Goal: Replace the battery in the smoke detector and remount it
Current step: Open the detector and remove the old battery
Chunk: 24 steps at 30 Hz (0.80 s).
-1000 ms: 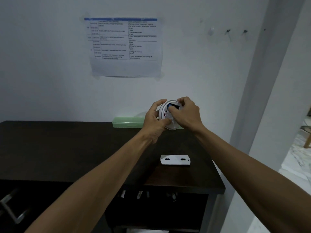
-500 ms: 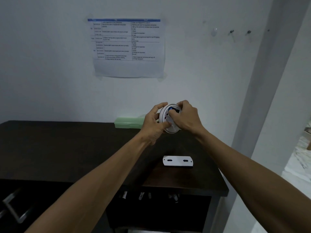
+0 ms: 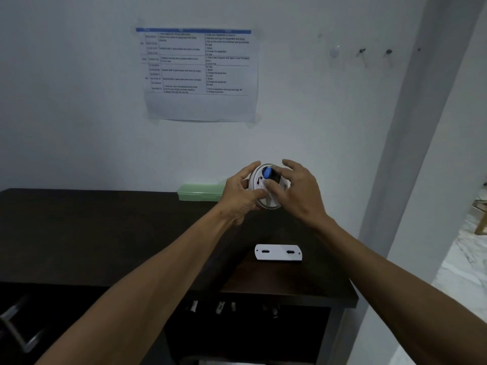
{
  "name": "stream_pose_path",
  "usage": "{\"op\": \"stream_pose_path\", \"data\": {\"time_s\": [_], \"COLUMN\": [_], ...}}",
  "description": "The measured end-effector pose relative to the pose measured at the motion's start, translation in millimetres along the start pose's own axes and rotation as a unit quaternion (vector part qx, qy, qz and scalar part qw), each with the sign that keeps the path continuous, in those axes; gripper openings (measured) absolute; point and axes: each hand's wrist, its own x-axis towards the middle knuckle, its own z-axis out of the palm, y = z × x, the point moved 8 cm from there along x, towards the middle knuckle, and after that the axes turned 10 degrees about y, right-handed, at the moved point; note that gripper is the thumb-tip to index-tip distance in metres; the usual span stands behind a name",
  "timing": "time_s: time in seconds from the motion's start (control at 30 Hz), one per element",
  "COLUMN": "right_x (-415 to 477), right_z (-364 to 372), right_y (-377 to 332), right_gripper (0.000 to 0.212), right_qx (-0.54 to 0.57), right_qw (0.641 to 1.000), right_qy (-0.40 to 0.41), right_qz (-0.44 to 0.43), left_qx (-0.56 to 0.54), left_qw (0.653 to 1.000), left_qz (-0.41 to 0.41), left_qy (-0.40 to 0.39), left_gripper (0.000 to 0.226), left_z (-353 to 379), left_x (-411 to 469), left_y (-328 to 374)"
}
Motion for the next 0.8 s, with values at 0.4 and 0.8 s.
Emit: {"op": "stream_pose_path", "data": {"time_s": [0.4,0.8], "right_x": [-7.4,-11.4], "right_z": [6.9,12.6], "right_y": [-6.7,7.7], "right_gripper": [0.025,0.024], "right_qx": [-0.03,-0.102], "right_qw": [0.996,0.991], "right_qy": [0.011,0.031], "right_qz": [-0.087,-0.077], "left_qx": [0.045,0.134], "left_qw": [0.999,0.99], "left_qz": [0.0,0.04], "left_qy": [-0.003,0.028], "left_gripper": [0.078,0.082], "left_z": [-0.1,1.0], "left_x": [-4.6,0.7], "left_y": [-4.2,-6.3]}}
